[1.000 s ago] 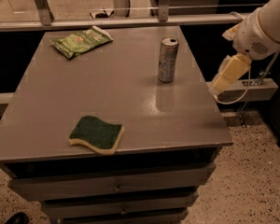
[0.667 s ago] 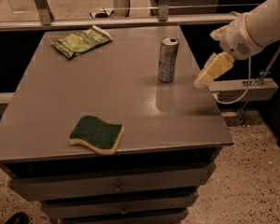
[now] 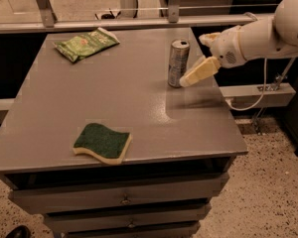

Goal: Move redbull can near green jalapeno chip bag

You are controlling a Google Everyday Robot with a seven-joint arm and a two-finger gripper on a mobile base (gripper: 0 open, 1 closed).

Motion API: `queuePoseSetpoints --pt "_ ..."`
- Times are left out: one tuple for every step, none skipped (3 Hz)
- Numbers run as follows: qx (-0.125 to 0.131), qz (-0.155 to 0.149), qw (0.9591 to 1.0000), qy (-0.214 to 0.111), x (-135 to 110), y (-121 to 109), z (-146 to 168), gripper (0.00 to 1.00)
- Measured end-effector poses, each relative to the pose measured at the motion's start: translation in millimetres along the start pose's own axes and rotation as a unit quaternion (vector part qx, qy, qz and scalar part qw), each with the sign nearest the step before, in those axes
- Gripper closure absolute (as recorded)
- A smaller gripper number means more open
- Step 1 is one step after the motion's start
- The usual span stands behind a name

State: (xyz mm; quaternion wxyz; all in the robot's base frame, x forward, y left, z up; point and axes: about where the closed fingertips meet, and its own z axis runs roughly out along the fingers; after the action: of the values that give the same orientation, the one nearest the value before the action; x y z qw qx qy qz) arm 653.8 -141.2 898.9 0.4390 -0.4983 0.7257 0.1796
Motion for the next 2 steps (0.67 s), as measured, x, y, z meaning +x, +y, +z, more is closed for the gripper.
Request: queuePoseSetpoints --pt "-0.009 0.012 0.9991 -0.04 -8 0 17 0.0" --pt "-0.025 0.04 0.9963 -0.071 -14 5 32 0.18"
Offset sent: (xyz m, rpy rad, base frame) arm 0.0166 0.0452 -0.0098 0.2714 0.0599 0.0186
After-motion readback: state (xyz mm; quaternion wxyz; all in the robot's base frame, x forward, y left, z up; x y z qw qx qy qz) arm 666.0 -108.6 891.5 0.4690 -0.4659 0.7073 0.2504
